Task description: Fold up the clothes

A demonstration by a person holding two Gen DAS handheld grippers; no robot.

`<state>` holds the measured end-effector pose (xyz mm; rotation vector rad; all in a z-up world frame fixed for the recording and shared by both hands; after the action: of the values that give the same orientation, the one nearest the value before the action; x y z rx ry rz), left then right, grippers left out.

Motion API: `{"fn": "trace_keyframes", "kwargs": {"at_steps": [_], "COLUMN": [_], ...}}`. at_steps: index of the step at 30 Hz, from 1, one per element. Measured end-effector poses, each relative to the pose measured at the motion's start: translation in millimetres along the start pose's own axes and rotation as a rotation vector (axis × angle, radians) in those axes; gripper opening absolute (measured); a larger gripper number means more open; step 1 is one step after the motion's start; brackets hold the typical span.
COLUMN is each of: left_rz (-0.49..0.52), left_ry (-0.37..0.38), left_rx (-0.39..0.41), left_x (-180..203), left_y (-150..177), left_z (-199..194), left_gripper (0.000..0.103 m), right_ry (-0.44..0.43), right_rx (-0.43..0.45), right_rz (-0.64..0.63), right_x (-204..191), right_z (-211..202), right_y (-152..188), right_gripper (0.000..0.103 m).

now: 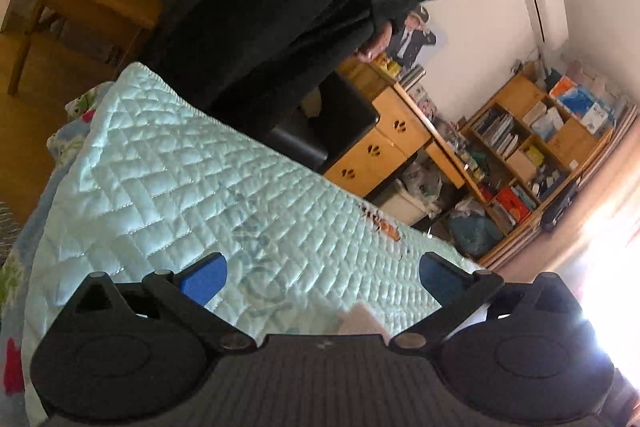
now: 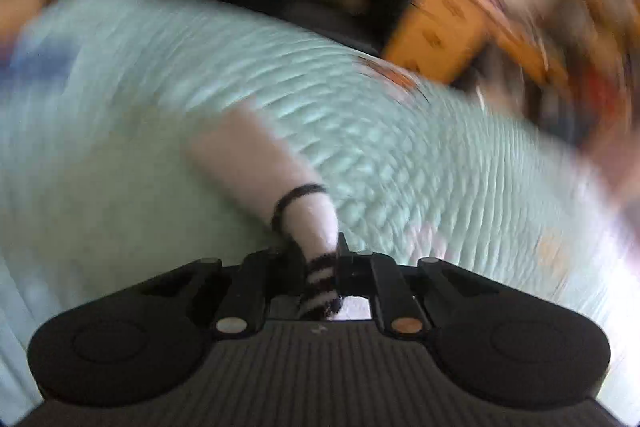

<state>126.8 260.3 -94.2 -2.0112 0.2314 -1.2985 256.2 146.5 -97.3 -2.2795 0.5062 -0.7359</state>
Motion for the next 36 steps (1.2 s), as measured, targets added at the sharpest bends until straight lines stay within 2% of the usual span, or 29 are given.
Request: {"fn": "trace_keyframes", "kwargs": {"at_steps": [2,4,7,11,12,13,14,15,16,17,21,23,24,27,29,31,33,36], "left_rz": [-0.020,-0.032,-0.034,-0.020,-0.009,0.003,0.017,0.027,0.037,0.046,0.089,0.112,0.123,0.176,0.233,0.288,0.333,0.351], "left_ry": [0.005,0.008,0.017,0.020,0.017,0.014,0.012,0.012,0.012,0.016,0.046,0.075,0.093,0.184,0.237,0.286,0.315,0.290], "left_rx": [-0.020,-0.026,-0.031,-0.028,-0.026,-0.025,-0.023,-0.022,-0.020,-0.018,-0.036,-0.062,-0.075,-0.115,-0.153,-0.195,-0.227,-0.287], "left_x": [-4.4,-7.5,-6.3,-3.4,-2.0,-0.6,1.4,3.6,5.7,7.9,19.4,27.7,32.5,53.3,69.2,83.2,91.0,88.7], "left_y": [0.2,-0.1,0.1,1.9,3.0,4.1,5.5,6.5,7.3,8.3,15.3,22.4,26.5,42.9,58.6,74.8,87.3,101.6], "left_z": [3.2,5.8,6.9,7.2,7.4,7.6,8.0,7.9,7.5,7.6,9.3,10.9,11.8,9.7,9.1,10.4,13.5,29.5], "left_gripper": [0.102,0.102,0.102,0.102,0.102,0.102,0.102,0.102,0.102,0.102,0.102,0.102,0.102,0.102,0.102,0.102,0.102,0.102], "right_ry": [-0.007,-0.073,-0.167,-0.301,-0.358,-0.414,-0.460,-0.420,-0.381,-0.368,-0.380,-0.329,-0.262,0.101,0.262,0.360,0.403,0.483], "right_rx": [0.017,0.119,0.329,0.480,0.430,0.381,0.327,0.243,0.165,0.152,0.207,0.226,0.221,0.109,-0.022,-0.102,-0.140,-0.190], "right_rz": [0.305,0.601,0.760,0.863,0.865,0.866,0.862,0.813,0.766,0.739,0.773,0.788,0.789,0.699,0.568,0.449,0.349,0.301], "right_x": [52.8,107.4,157.2,184.0,177.7,171.5,165.0,155.9,147.6,143.9,155.1,168.6,180.2,210.2,219.5,227.7,236.0,263.8], "right_z": [-16.3,-52.2,-105.3,-121.7,-105.8,-90.2,-75.0,-60.2,-46.6,-41.5,-72.7,-87.7,-92.6,-100.9,-95.4,-84.0,-74.8,-61.0], "right_y": [-12.9,-32.6,-63.9,-80.1,-82.7,-85.2,-87.5,-87.8,-88.0,-89.7,-64.9,-49.4,-37.8,18.7,56.4,84.9,106.2,133.1], "right_gripper": [0.013,0.013,0.014,0.015,0.023,0.039,0.049,0.059,0.059,0.059,0.060,0.061,0.063,0.070,0.070,0.070,0.070,0.070]}}
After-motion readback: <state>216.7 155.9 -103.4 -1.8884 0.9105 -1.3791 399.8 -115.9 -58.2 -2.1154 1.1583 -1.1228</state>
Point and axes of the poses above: each gripper's, at about its wrist camera, not at the fingertips, and z roughly the way its jaws point, x to its right, y to its underside, the point moved 7 cm from there along z, roughly the way its jaws point, and after that the axes turned 9 degrees about y, right-handed, at the moved point
